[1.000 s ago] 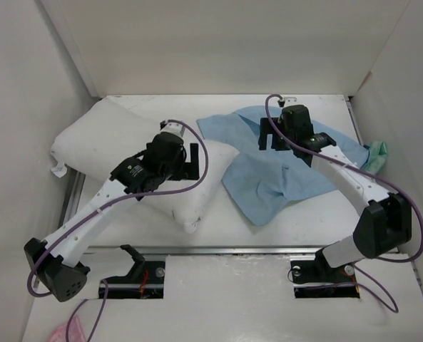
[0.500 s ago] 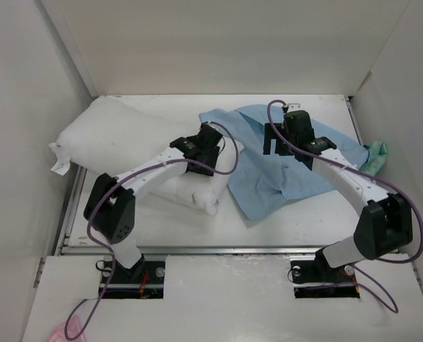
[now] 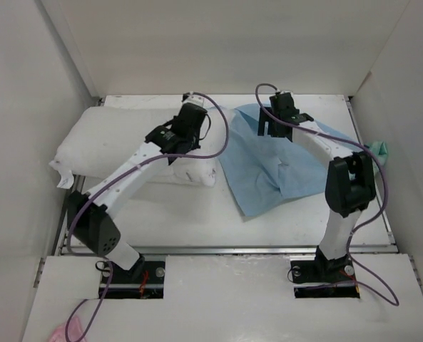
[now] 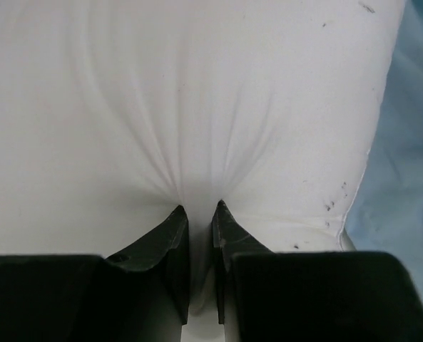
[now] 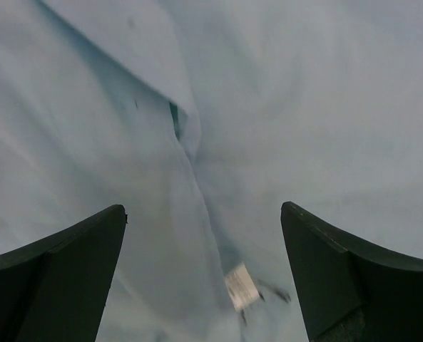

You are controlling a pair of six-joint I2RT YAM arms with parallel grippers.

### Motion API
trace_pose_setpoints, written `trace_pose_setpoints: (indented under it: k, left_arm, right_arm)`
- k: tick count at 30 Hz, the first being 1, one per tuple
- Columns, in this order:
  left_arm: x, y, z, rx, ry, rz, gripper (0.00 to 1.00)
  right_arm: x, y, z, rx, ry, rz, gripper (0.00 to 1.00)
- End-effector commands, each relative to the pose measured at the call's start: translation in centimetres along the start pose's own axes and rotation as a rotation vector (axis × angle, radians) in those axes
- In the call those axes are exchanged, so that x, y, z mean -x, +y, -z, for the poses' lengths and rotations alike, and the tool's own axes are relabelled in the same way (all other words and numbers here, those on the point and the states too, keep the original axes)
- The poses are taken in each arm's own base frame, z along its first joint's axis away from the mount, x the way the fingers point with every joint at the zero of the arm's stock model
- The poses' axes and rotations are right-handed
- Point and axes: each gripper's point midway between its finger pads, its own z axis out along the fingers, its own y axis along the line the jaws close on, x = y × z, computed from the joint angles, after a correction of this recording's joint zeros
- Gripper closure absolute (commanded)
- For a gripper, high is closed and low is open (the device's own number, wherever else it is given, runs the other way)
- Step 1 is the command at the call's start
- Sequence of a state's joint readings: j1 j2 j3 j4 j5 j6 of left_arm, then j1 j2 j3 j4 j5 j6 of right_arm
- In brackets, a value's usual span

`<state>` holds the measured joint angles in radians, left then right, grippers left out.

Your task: Put the pillow into the pillowcase

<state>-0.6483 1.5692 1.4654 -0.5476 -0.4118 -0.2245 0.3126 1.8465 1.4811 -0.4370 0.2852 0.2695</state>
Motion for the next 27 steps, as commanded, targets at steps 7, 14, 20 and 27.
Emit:
trace_pose_setpoints:
  k: [7, 14, 20, 27]
  left_arm:
    - [9.2, 2.6, 6.1, -0.083, -0.316, 0.046, 1.00]
    - [10.4, -1.1, 6.3, -0.279, -0.353, -0.040, 1.00]
    - [8.4, -5.3, 7.4, -0.460, -0.318, -0.143, 1.00]
    - [3.7, -9.5, 6.5, -0.573, -0.204, -0.201, 1.00]
  right_arm:
    - [3.7, 1.2, -6.5, -0.122, -0.038, -0.020, 0.23]
    - [2.8, 0.8, -9.2, -0.148, -0.020, -0.020, 0.76]
    - [7.3, 0.0, -4.3, -0.133, -0.094, -0.043, 1.00]
    - [9.2, 0.3, 2.4, -0.011, -0.126, 0.009, 1.00]
